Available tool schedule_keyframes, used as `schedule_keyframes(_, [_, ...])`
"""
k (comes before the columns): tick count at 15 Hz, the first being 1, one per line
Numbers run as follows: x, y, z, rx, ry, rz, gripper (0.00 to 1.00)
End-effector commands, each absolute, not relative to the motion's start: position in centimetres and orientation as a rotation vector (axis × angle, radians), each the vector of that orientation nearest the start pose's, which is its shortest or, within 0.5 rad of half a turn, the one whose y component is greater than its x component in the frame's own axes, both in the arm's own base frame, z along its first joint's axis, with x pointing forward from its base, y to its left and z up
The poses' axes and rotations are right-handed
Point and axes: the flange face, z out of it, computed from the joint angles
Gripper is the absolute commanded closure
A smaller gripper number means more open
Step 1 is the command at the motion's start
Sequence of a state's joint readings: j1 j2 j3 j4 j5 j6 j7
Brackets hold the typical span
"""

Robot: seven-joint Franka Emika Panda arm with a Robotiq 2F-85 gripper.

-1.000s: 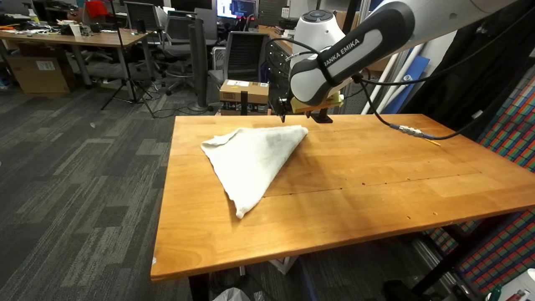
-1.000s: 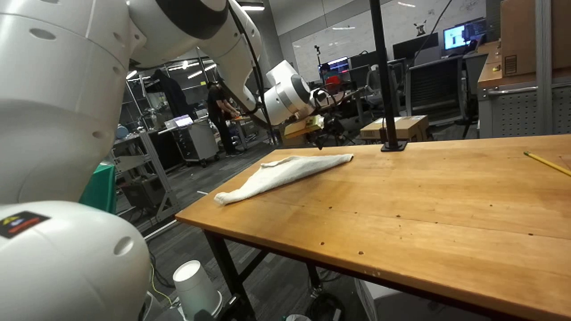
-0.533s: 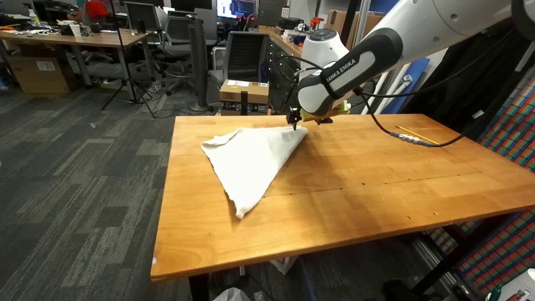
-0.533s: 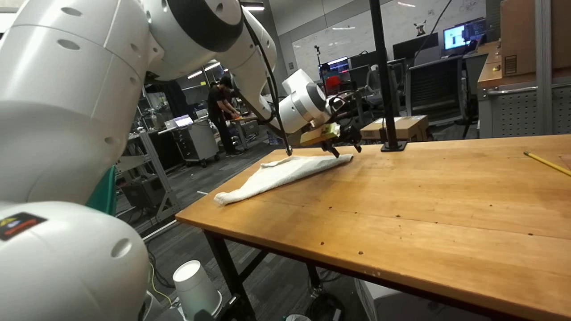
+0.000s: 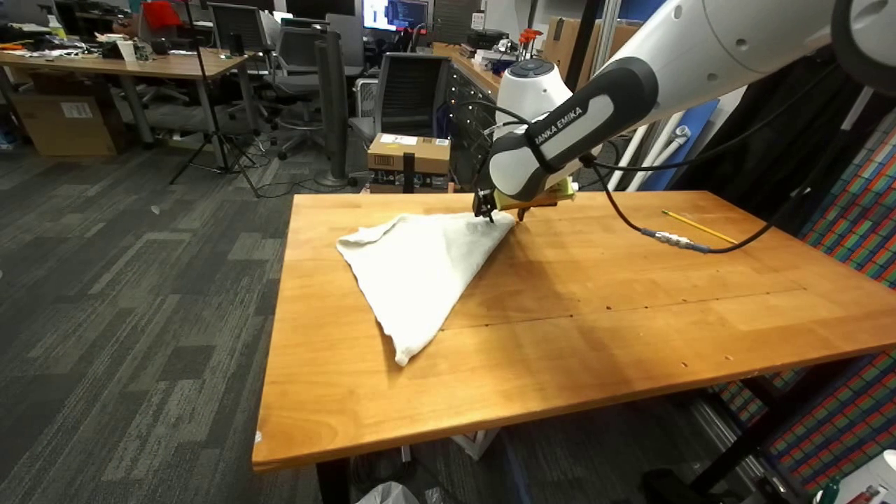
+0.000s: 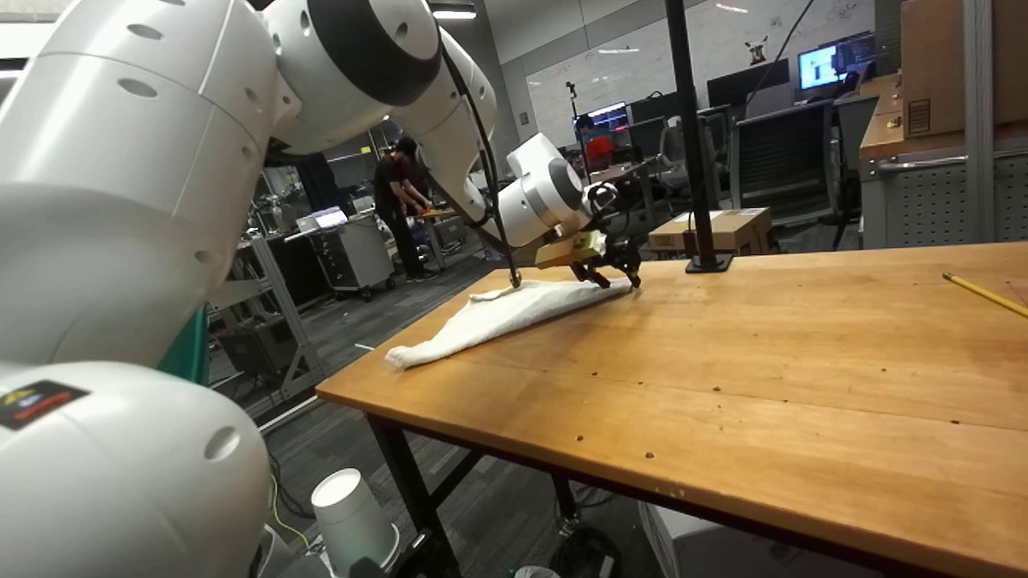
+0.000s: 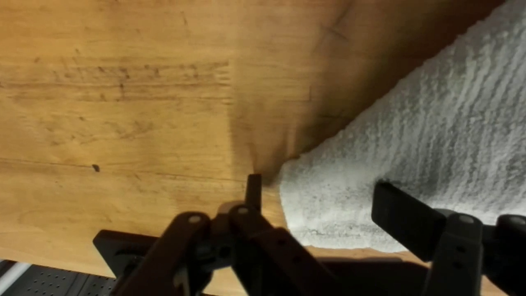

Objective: Fold the towel diagonally in half twice

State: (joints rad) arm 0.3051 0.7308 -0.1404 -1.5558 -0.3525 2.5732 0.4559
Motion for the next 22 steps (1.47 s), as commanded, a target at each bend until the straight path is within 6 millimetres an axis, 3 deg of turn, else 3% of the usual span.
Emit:
schedule_keyframes(1, [70.7, 15.7, 25.8, -3.294, -0.047, -0.585, 0.59])
schedule_keyframes(6, [68.4, 18.1, 27.1, -3.281, -0.084, -0.592, 0.97])
schedule_keyframes(7, [67.9, 18.6, 27.4, -3.278, -0.091, -0.589, 1.00])
schedule_keyframes(12, [63.5, 21.8, 30.0, -3.268, -0.140, -0.621, 1.00])
schedule_keyframes(22, [52.6, 28.3, 36.0, -3.306, -0.231, -0.760, 1.00])
